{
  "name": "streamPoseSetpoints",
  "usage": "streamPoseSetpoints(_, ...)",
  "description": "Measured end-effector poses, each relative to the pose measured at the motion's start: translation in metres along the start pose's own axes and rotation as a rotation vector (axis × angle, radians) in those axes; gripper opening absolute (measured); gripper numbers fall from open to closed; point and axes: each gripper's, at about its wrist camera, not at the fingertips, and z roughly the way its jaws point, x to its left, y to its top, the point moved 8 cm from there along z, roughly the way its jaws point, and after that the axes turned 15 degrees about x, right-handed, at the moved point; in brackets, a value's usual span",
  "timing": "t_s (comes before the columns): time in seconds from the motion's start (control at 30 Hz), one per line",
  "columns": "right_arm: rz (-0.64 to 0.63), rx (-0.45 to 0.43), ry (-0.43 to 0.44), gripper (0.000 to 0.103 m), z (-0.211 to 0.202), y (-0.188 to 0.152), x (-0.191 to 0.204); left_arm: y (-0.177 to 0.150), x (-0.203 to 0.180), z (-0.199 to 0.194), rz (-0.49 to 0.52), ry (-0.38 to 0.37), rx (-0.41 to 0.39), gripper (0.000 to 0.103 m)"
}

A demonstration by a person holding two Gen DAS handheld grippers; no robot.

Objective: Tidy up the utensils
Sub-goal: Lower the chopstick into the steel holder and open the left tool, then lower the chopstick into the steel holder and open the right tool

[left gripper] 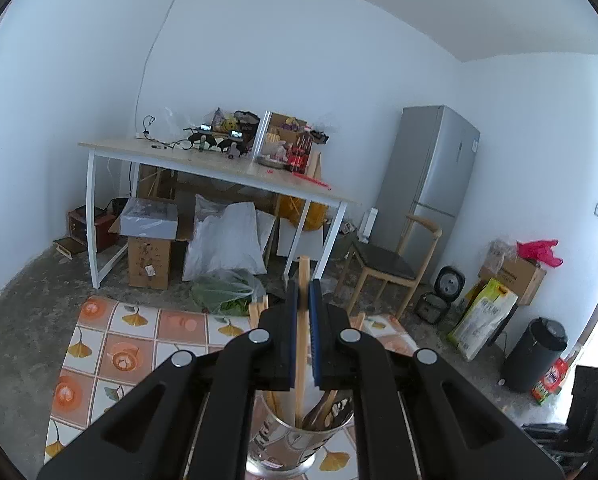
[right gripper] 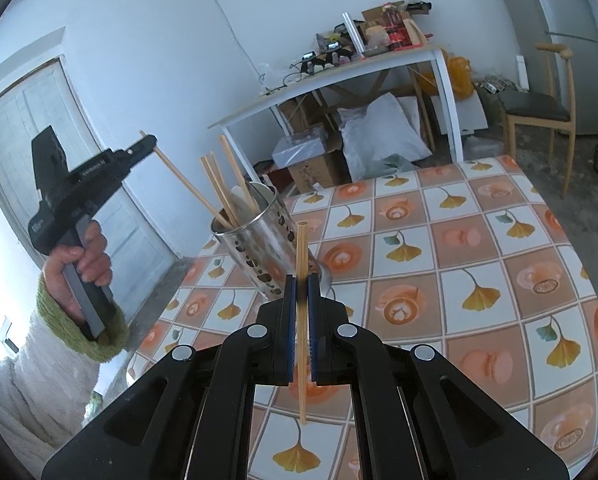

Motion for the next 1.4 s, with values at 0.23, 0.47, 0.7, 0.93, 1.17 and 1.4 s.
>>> streamPoseSetpoints(0.23,-0.004,0.002,0.0,0.004,0.002,0.001,0.003,-0.015,0.003,0.017,0.017,0.03,0.04,0.005)
streamPoseSetpoints(0.47,-0.004,0.003,0.001,0.004,0.003,0.001,0.004,-0.026,0.01,0.031,0.014,0.046,0.094,0.005)
streamPoseSetpoints(0.7,-0.019,-0.007,-0.007,0.004,-0.002,0.006,0.008,-0.033,0.01,0.037,0.019,0.048,0.129,0.006)
streamPoseSetpoints(0.93,-0.06,-0.056,0.008,0.004,-0.02,0.029,0.022,-0.035,0.012,0.024,-0.006,0.042,0.124,0.042)
streamPoseSetpoints(1.17,-0.178,-0.198,0.054,0.004,-0.061,0.088,0.063,-0.047,0.021,-0.005,-0.031,0.075,0.112,0.069)
streamPoseSetpoints(1.4,-0.27,-0.327,0.104,0.004,-0.082,0.146,0.101,-0.093,0.051,-0.022,-0.097,0.149,0.191,0.085)
